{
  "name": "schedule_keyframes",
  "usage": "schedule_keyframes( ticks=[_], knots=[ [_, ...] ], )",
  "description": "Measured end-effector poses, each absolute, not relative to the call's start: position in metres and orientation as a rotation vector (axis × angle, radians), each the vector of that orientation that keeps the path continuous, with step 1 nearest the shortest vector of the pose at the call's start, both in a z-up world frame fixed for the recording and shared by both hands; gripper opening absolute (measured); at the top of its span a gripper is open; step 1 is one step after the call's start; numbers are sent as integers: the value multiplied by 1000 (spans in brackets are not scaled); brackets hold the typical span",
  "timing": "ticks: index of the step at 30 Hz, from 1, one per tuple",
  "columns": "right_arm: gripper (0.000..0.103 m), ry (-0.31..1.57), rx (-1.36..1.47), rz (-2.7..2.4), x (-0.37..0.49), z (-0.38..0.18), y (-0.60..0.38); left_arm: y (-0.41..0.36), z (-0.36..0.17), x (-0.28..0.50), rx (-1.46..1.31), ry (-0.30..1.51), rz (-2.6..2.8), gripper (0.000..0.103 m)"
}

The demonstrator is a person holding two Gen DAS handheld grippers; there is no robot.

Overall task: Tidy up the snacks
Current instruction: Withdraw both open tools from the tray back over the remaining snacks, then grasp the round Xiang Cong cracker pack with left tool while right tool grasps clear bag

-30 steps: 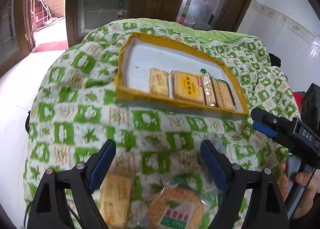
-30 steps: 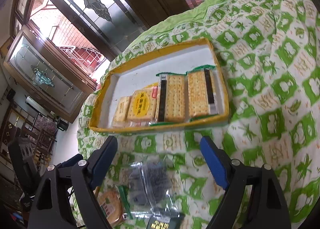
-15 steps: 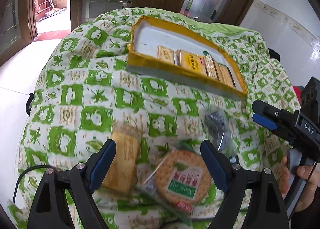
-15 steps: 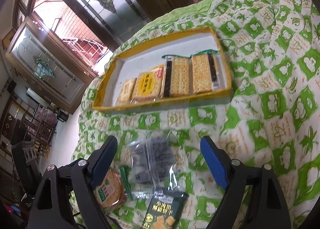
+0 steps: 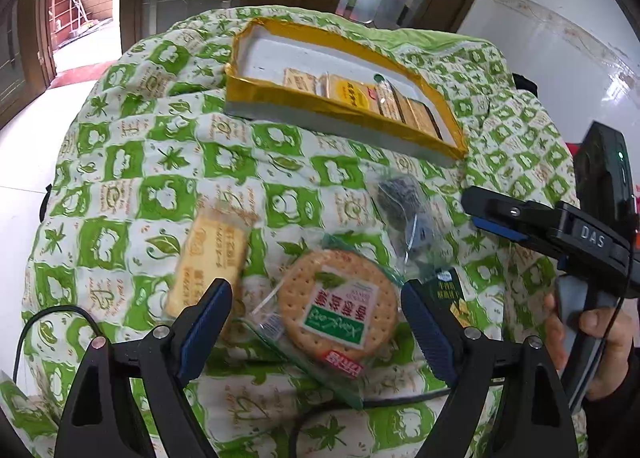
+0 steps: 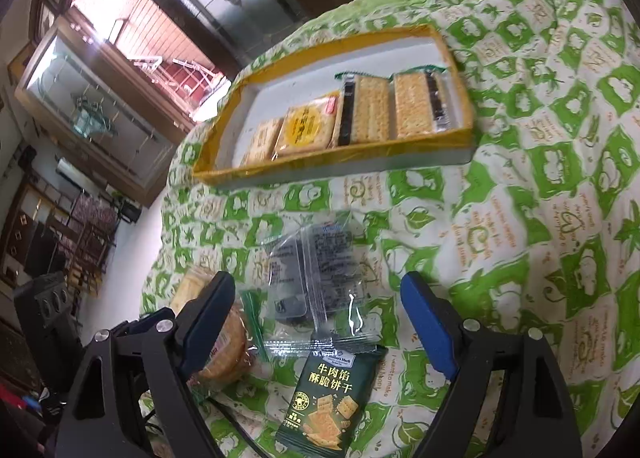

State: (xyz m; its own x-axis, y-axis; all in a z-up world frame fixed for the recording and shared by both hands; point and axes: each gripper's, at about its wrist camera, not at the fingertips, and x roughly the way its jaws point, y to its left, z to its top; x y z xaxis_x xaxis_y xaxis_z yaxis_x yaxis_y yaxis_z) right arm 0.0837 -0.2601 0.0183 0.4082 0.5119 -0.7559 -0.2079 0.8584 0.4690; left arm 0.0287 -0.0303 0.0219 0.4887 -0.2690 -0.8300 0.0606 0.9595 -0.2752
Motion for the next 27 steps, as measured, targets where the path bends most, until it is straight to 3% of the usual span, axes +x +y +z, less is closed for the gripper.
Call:
schedule_keyframes(
  ticks=[27],
  knots=[
    [90, 1130, 88, 488, 98, -13, -215, -33, 21, 38, -196, 1069, -263, 89]
  ],
)
